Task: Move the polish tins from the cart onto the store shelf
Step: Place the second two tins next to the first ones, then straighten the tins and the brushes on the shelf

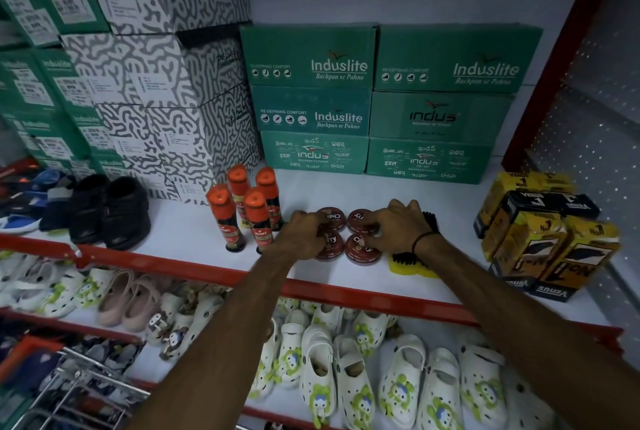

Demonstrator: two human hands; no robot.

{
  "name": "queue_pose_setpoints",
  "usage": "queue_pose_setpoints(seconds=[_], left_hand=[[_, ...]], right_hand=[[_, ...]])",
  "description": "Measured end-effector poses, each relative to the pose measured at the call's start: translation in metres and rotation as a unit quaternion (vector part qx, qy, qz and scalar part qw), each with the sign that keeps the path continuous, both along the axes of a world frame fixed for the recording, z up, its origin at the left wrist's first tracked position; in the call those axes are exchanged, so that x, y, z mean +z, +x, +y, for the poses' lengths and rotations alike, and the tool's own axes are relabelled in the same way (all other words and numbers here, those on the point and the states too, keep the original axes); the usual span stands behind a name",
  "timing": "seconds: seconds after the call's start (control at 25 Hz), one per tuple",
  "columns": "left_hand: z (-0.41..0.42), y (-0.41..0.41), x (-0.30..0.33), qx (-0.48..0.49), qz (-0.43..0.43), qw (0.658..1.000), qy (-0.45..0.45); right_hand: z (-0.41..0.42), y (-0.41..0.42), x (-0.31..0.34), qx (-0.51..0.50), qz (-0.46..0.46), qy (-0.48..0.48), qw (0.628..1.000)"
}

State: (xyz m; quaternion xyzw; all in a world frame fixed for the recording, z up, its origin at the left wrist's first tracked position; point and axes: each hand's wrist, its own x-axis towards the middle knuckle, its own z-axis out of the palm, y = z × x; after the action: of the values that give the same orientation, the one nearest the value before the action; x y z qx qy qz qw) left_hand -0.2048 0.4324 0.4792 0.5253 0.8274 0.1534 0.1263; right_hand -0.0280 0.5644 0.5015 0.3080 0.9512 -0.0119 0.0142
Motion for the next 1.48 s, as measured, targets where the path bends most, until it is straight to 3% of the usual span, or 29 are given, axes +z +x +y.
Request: queue_pose_setpoints(seconds=[0.56,0.76,0.96,1.24,1.48], left_hand=[[0.001,-0.001,-0.004,-0.020,-0.010,1.000,0.018],[0.004,0.035,0.011,-0.077,-0.035,0.991,0.103],[0.015,0.094,0.007,-0.191,0.044,0.975,0.108],[0.024,0.117,0.002,-0.174,0.124,0.971,0.105],[0.026,0.119,0.000,-0.173,0.110,0.973,0.105]], right_hand=[[-0.003,0.010,-0.002,0.023,0.027,-0.004,0.999],[0.007,0.055,0.011,-0.021,0.092,-0.055,0.994],[0.004,0.110,0.008,-0.024,0.038,-0.042,0.998],[0.005,0.126,-0.009,-0.020,0.054,-0.032,0.998],[0.007,0.125,-0.011,-0.019,0.053,-0.027,0.998]])
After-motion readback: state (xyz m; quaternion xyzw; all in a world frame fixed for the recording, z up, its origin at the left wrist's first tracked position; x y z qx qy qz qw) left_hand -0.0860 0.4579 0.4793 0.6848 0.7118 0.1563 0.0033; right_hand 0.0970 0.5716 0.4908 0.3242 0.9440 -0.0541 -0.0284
